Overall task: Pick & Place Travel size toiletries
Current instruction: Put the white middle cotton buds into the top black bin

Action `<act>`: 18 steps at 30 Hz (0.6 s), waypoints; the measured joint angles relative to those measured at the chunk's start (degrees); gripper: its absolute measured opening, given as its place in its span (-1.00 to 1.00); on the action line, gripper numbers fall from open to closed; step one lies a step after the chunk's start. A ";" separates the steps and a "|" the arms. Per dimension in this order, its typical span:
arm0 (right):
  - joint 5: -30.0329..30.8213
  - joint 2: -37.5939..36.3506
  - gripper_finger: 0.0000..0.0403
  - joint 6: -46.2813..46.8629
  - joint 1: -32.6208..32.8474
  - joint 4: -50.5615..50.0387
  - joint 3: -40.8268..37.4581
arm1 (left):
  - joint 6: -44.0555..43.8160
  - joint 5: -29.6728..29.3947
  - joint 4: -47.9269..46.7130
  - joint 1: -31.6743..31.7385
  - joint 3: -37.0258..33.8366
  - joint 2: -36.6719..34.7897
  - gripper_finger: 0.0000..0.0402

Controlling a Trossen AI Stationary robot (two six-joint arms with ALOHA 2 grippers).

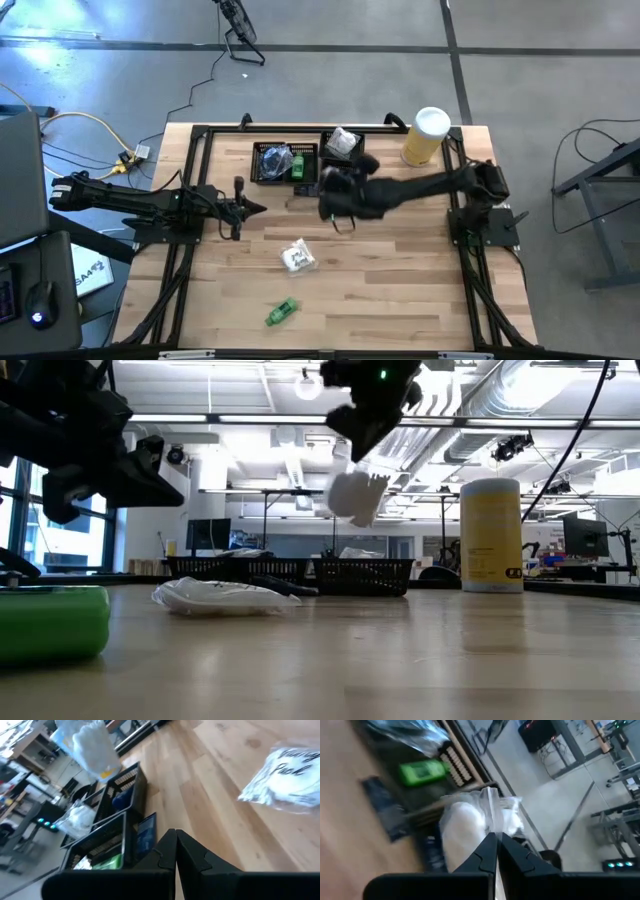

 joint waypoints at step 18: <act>-23.45 -0.29 -0.99 -25.16 -24.12 15.52 -0.04 | 4.09 -12.09 0.11 0.01 0.00 -0.02 -1.00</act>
